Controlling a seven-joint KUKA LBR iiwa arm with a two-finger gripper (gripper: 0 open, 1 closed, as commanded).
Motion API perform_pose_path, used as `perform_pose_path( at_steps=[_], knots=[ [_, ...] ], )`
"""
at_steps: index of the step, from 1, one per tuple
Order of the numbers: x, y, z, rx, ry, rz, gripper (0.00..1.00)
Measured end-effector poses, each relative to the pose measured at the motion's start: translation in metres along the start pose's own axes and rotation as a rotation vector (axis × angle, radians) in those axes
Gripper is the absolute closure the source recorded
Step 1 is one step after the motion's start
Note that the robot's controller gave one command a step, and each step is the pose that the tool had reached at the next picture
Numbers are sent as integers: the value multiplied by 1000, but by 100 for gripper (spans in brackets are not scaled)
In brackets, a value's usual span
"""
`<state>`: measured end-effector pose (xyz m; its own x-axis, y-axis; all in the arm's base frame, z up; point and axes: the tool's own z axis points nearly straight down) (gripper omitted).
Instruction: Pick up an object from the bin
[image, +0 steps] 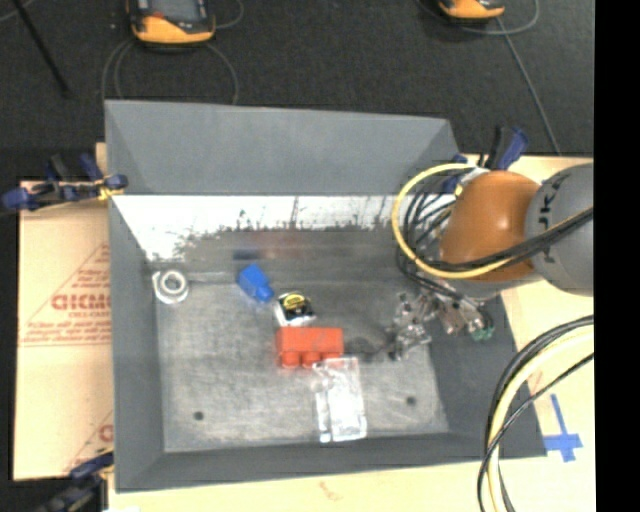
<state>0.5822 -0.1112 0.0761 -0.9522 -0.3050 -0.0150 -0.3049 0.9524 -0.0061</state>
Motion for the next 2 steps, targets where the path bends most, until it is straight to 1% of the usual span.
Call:
perform_pose_path(
  at_steps=[1,2],
  knots=[
    [-12,-23,-116,0,5,-233,100],
    [-18,-39,-212,1,2,-302,100]
  ],
)
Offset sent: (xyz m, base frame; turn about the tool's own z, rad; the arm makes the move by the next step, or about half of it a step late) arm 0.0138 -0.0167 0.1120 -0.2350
